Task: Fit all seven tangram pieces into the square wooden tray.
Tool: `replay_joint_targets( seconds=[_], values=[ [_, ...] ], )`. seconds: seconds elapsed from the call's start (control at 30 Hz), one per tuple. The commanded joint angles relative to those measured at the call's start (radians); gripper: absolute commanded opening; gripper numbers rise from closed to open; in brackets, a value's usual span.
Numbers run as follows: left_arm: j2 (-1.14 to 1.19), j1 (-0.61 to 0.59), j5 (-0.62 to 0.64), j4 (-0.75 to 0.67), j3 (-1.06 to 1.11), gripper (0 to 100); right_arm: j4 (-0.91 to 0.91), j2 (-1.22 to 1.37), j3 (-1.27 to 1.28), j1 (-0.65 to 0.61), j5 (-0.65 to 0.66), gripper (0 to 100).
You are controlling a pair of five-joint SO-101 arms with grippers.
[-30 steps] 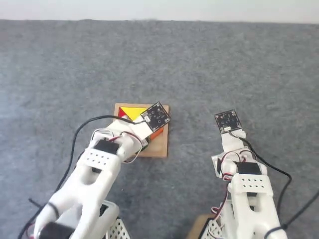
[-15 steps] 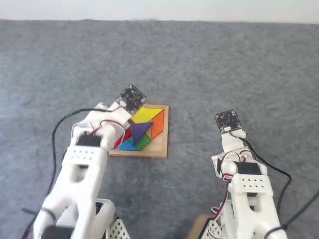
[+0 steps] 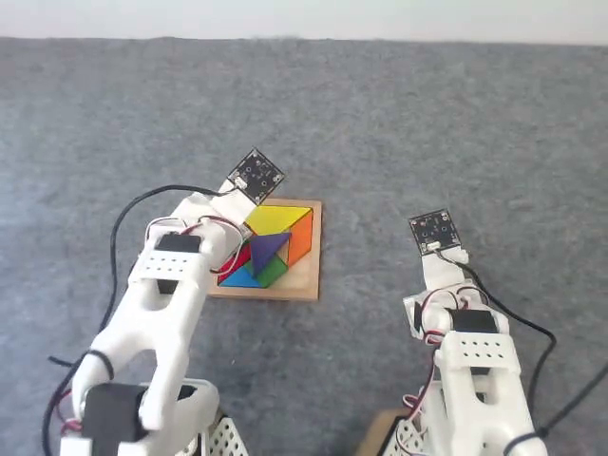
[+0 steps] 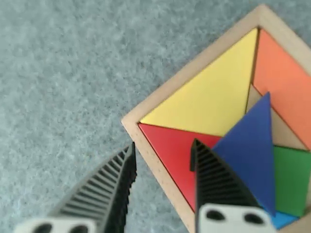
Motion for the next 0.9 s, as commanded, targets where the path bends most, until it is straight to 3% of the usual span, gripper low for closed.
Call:
replay_joint_targets(
  seconds=[0.0, 0.17, 0.5, 0.87],
  values=[
    [-0.066, 0.057, 0.078, -0.025, -0.025, 17, -0.012, -0.015, -0.005, 0.008, 0.011, 6.2],
    [-0.009, 0.138, 0.132, -0.06, -0.059, 17, -0.012, -0.015, -0.005, 0.008, 0.011, 6.2],
    [0.287, 0.12, 0.133, -0.003, -0.239, 17, -0.012, -0.015, -0.005, 0.008, 0.011, 6.2],
    [0.207, 0.198, 0.13, 0.112, -0.193, 17, -0.012, -0.015, -0.005, 0.008, 0.011, 6.3]
  ],
)
